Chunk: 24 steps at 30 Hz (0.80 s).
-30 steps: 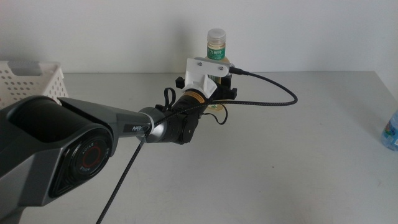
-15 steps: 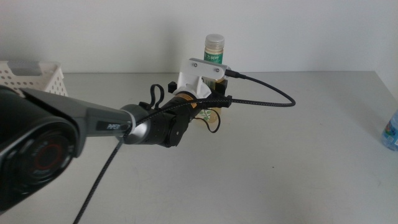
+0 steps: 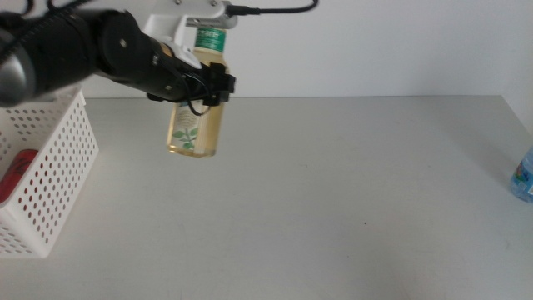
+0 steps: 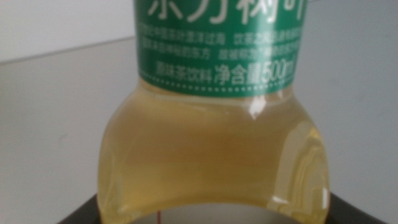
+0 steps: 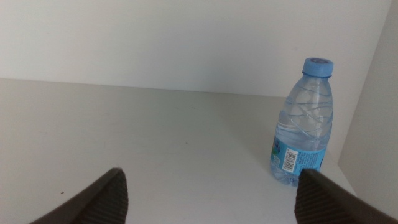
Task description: Use arms to grab the bottles and put them into the dustbin to the left of the table.
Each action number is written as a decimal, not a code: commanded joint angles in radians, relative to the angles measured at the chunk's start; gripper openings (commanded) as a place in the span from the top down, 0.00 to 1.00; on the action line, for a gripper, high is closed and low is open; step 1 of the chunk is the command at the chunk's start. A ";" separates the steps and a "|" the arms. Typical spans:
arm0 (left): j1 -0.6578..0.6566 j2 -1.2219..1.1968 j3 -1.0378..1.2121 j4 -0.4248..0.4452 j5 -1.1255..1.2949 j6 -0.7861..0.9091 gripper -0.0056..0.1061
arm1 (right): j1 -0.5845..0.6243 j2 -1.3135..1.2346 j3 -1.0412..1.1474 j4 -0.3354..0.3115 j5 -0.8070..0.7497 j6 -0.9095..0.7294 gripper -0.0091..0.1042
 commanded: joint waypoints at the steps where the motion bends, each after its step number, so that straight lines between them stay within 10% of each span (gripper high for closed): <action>1: 0.056 -0.081 -0.102 -0.008 0.126 -0.005 0.97 | -0.005 -0.021 -0.010 -0.011 -0.078 -0.009 0.09; 10: 0.298 -0.081 -0.445 0.046 0.694 0.081 0.97 | -0.005 -0.021 -0.010 -0.011 -0.078 -0.009 0.09; 24: 0.584 -0.049 -0.538 0.167 0.863 0.161 0.97 | -0.005 -0.021 -0.010 -0.011 -0.078 -0.010 0.09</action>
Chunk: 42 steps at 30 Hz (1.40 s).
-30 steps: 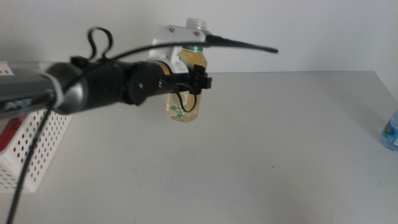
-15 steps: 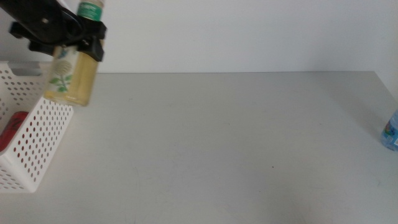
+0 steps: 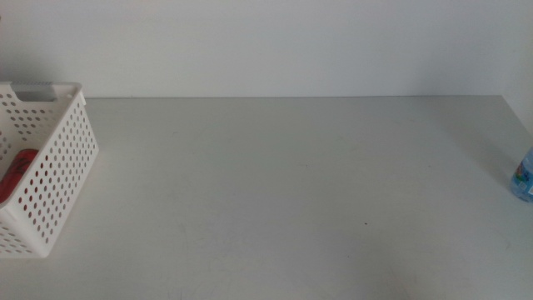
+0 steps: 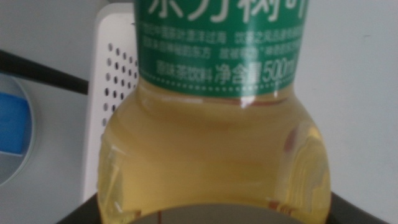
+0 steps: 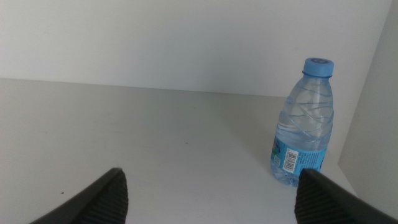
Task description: Use arms to grab the bottles and put them into the dustbin to the left of the table.
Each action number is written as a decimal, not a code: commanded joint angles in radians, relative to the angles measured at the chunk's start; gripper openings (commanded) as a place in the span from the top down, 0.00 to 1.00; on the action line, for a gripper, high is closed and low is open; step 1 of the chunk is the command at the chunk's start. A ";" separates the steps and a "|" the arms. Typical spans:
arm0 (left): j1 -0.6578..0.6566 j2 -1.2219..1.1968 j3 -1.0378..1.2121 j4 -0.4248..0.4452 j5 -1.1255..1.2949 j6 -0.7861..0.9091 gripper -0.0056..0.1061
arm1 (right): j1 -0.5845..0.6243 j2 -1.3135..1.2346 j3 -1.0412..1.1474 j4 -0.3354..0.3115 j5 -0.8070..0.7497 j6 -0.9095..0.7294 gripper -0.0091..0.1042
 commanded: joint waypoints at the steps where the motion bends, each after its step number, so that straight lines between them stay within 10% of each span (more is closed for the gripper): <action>1: 0.029 -0.028 -0.040 0.002 0.021 0.020 0.97 | -0.005 -0.021 -0.010 -0.011 -0.078 -0.010 0.09; 22: 0.065 0.255 0.093 0.040 0.022 0.002 0.95 | -0.005 -0.021 -0.010 -0.011 -0.078 -0.010 0.09; 27: 0.065 0.273 0.093 0.021 0.015 0.002 0.74 | -0.005 -0.021 -0.010 -0.011 -0.078 -0.010 0.09; 28: 0.065 0.273 0.093 0.022 0.015 0.002 0.61 | -0.005 -0.021 -0.010 -0.011 -0.078 -0.010 0.09; 29: 0.065 0.273 0.093 0.012 0.016 0.003 0.27 | -0.005 -0.021 -0.010 -0.011 -0.078 -0.010 0.09; 31: 0.065 0.273 0.093 -0.004 0.018 0.003 0.11 | -0.005 -0.021 -0.010 -0.011 -0.078 -0.010 0.09; 42: 0.049 0.134 0.082 -0.084 0.029 -0.001 0.11 | -0.005 -0.021 -0.010 -0.011 -0.078 -0.010 0.09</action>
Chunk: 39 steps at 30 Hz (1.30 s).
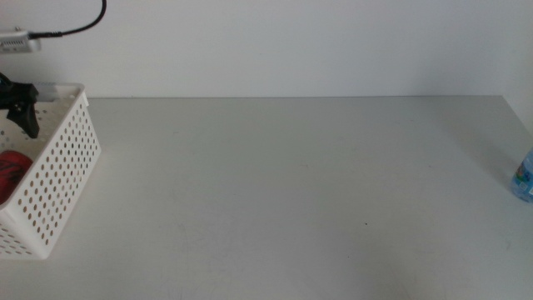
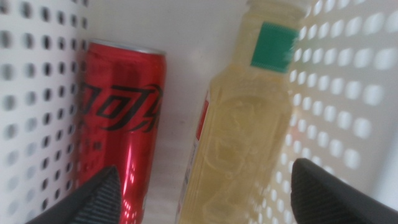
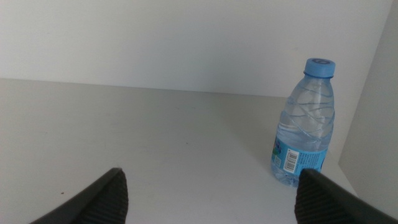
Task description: Use arms to grab the bottles and put them into the dustbin to the left of the table.
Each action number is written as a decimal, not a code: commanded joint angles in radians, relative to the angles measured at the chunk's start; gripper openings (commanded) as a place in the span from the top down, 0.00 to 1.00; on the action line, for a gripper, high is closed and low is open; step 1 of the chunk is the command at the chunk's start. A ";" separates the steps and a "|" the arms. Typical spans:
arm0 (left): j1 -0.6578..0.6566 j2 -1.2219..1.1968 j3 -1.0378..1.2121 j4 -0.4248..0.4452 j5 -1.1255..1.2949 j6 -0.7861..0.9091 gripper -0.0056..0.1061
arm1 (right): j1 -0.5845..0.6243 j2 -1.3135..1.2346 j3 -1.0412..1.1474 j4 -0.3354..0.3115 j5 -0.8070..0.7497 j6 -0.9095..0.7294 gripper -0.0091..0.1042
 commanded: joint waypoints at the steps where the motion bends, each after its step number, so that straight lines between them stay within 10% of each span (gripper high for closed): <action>1: -0.019 -0.123 -0.037 -0.008 0.079 -0.018 0.11 | -0.005 -0.021 -0.010 -0.011 -0.078 -0.010 0.09; 30: -0.802 -1.021 0.600 -0.127 -0.340 0.057 0.11 | -0.005 -0.021 -0.010 -0.011 -0.078 -0.010 0.09; 39: -0.964 -1.269 0.770 -0.016 -0.492 -0.037 0.11 | -0.005 -0.021 -0.010 -0.011 -0.078 -0.009 0.09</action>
